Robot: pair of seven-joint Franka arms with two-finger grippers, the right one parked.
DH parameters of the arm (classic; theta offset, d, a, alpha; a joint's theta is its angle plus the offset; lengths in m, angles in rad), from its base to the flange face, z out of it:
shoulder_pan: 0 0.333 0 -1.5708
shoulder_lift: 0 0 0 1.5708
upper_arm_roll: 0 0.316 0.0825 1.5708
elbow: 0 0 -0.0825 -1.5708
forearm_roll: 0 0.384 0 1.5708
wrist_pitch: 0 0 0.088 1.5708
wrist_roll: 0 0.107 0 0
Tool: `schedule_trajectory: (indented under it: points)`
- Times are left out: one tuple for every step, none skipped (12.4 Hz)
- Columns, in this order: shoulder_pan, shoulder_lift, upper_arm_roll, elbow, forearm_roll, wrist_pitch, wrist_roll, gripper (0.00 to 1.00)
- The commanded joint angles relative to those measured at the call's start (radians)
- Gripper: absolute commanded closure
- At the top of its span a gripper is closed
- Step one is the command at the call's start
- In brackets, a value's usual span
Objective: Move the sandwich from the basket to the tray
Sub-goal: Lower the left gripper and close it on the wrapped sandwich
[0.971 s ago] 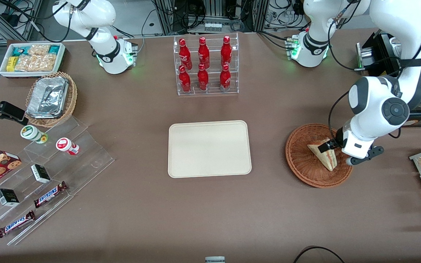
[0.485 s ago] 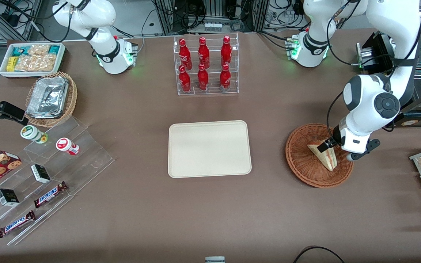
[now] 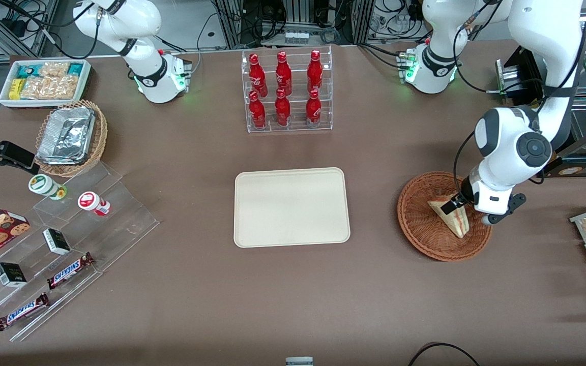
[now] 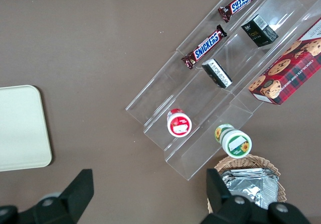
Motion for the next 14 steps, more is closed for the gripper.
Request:
schedule_trajectory:
  points:
    - [0.002,0.029,0.000,-0.006,0.013,0.045,-0.026,0.00]
    - [0.002,0.043,0.000,-0.006,0.013,0.059,-0.026,0.00]
    - [0.002,0.046,0.000,-0.006,0.013,0.065,-0.026,0.00]
    - [0.004,0.046,0.000,-0.006,0.013,0.064,-0.026,0.04]
    - [0.004,0.044,0.000,-0.008,0.013,0.062,-0.026,0.41]
    - [0.005,0.044,0.001,-0.008,0.013,0.059,-0.025,0.87]
    - [0.005,0.046,0.000,-0.008,0.013,0.057,-0.023,1.00]
    - [0.005,0.046,0.000,-0.008,0.013,0.054,-0.023,1.00]
    - [0.005,0.044,0.000,-0.008,0.013,0.050,-0.020,1.00]
    - [0.005,0.041,0.001,-0.009,0.013,0.042,-0.008,1.00]
    - [0.004,0.035,0.001,-0.009,0.013,0.021,-0.002,1.00]
    - [0.004,0.025,0.001,-0.003,0.013,-0.007,0.004,1.00]
    - [0.005,0.003,0.001,0.004,0.013,-0.039,0.027,1.00]
    - [0.004,-0.015,0.000,0.035,0.013,-0.095,0.041,1.00]
